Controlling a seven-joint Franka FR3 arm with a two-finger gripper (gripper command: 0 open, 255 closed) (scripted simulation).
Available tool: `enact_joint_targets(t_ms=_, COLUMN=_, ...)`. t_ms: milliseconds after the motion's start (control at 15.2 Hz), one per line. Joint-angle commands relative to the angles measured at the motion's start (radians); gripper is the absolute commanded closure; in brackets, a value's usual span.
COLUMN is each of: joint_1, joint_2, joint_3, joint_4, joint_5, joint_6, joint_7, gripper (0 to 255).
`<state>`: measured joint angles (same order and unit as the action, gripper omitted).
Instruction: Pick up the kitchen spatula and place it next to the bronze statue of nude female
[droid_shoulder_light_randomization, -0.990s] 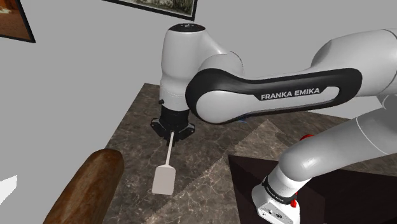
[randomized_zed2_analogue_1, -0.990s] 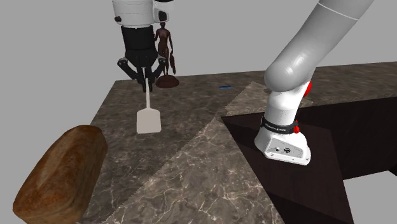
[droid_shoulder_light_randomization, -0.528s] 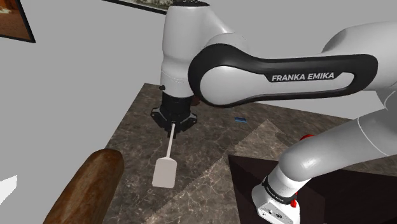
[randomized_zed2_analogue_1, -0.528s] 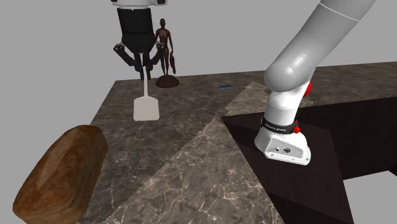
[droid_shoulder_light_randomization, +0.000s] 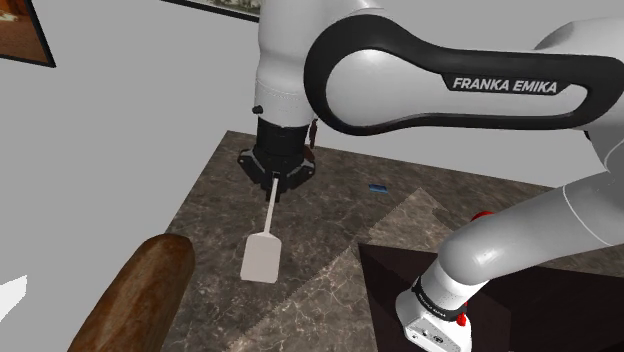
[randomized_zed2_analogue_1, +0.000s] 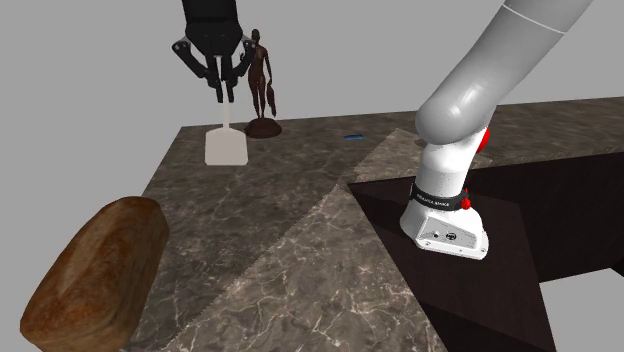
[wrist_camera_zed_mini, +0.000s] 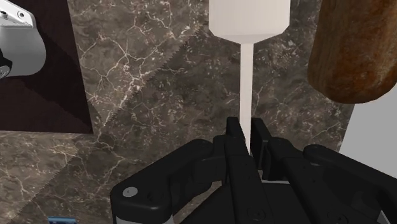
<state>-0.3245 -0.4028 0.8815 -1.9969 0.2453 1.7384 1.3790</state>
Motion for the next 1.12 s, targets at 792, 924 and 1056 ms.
enact_joint_targets(t_ms=792, joint_1=-0.024, joint_2=0.042, joint_3=-0.010, joint_4=0.215, joint_5=-0.037, joint_6=-0.182, joint_7=0.019, gripper=255)
enact_joint_targets(t_ms=924, joint_1=-0.029, joint_2=0.052, joint_3=-0.008, joint_4=0.250, joint_5=-0.044, joint_6=-0.208, joint_7=0.024, gripper=255)
enact_joint_targets(t_ms=1056, joint_1=-0.034, joint_2=0.064, joint_3=-0.004, joint_4=0.286, joint_5=-0.052, joint_6=-0.235, joint_7=0.029, gripper=255)
